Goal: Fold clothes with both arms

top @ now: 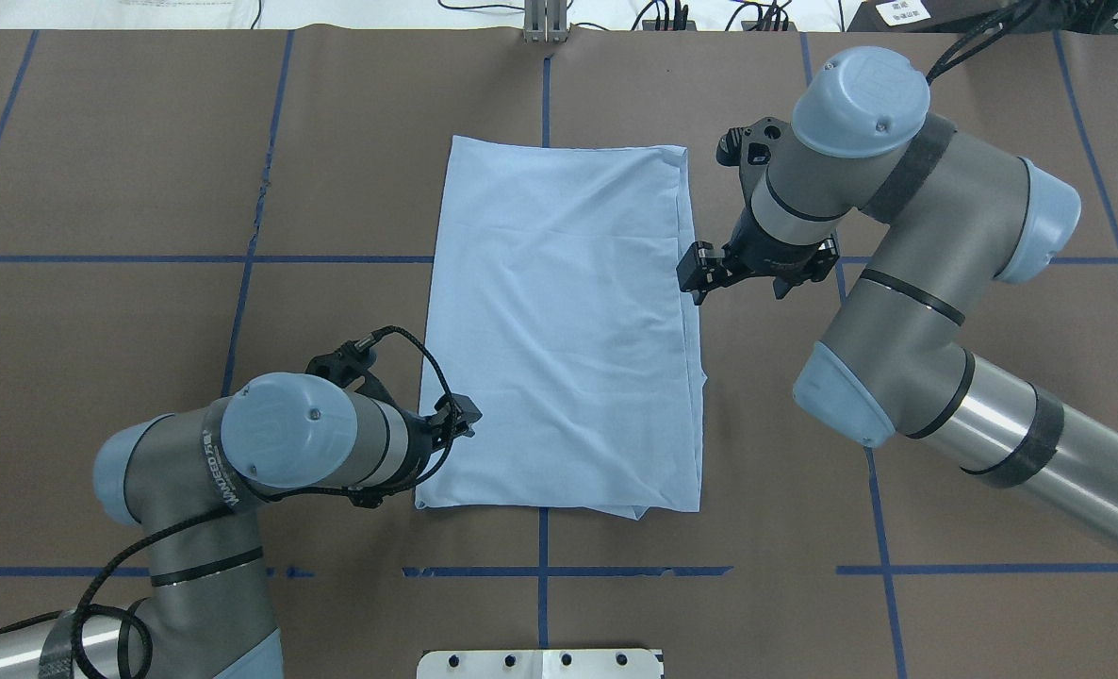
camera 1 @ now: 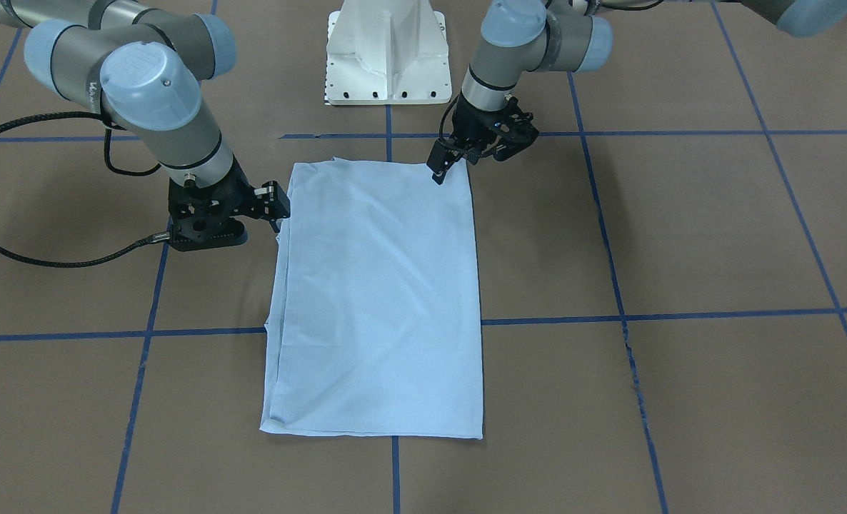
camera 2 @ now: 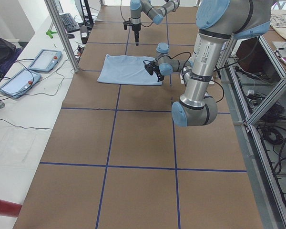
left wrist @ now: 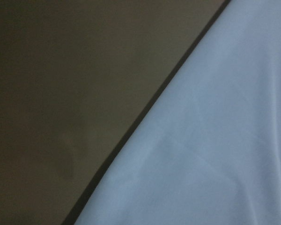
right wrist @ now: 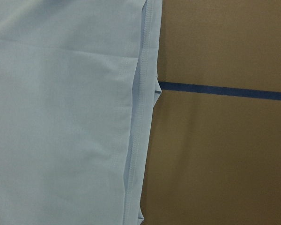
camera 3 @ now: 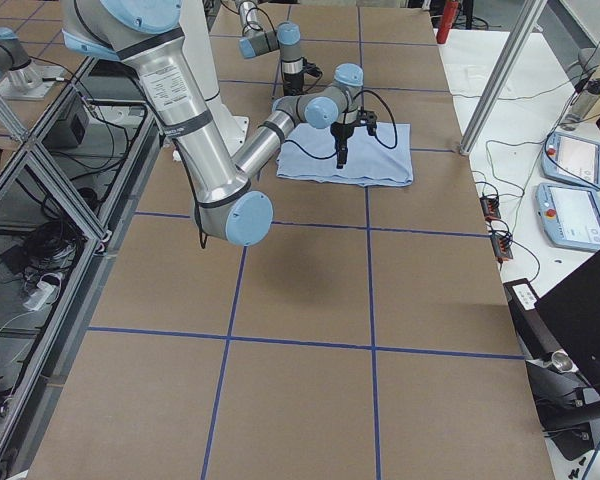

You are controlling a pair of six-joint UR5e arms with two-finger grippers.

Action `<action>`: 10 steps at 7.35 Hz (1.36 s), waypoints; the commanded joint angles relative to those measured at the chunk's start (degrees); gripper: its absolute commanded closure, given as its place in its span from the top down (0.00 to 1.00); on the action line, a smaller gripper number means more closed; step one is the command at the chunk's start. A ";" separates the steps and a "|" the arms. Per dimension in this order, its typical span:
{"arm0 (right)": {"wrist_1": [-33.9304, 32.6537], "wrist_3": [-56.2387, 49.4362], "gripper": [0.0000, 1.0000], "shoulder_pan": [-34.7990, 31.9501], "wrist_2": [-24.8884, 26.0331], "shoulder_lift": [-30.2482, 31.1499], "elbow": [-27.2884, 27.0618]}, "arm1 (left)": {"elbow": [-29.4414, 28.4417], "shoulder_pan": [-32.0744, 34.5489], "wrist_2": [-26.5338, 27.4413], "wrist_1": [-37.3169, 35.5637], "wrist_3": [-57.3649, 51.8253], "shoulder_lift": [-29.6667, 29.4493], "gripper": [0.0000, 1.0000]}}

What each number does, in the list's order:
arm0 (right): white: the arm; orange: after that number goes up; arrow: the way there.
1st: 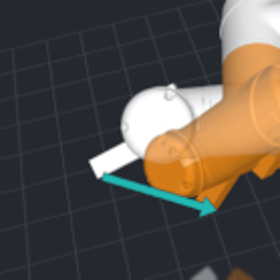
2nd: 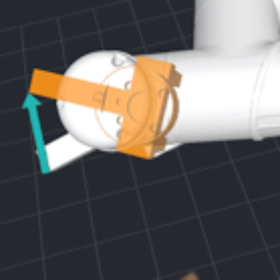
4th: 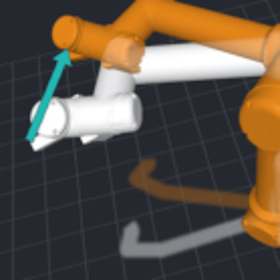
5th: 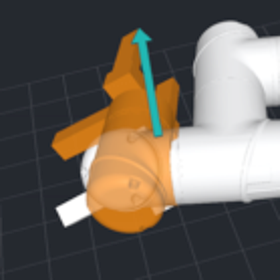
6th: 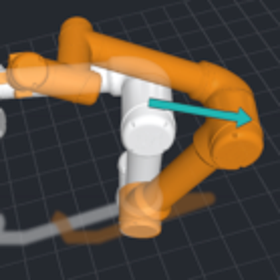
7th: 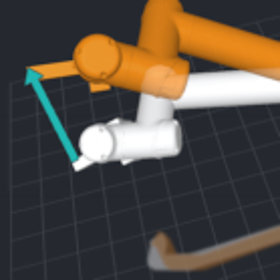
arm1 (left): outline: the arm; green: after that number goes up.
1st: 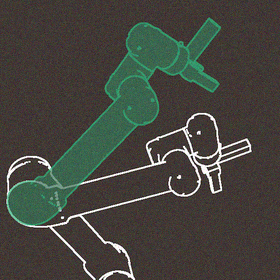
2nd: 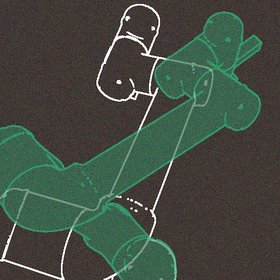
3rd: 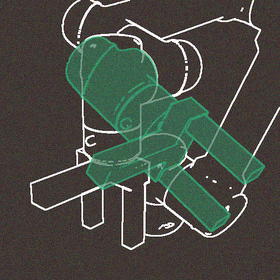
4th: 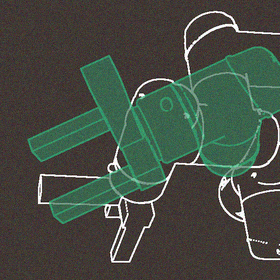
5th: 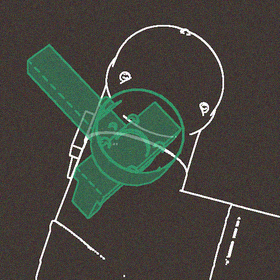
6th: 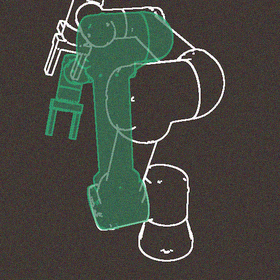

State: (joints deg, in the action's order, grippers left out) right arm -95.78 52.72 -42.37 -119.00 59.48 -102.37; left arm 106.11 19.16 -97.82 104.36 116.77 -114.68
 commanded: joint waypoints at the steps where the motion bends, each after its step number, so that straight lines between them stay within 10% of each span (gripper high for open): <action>1: 0.07 1.32 1.00 0.45 0.08 0.02 0.06 | -0.03 -2.01 1.05 -2.49 0.91 0.07 0.94; 6: 0.07 1.42 1.00 0.54 0.17 0.02 0.42 | -1.52 -2.90 1.84 -2.67 0.91 0.16 0.80; 10: 0.07 1.33 1.00 0.54 0.26 0.20 0.51 | -0.73 -2.81 1.93 -4.95 0.82 -0.10 0.12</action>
State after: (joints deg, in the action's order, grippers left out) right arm -95.71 54.12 -41.84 -118.74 59.63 -101.88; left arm 104.99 16.33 -95.95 99.72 117.67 -114.75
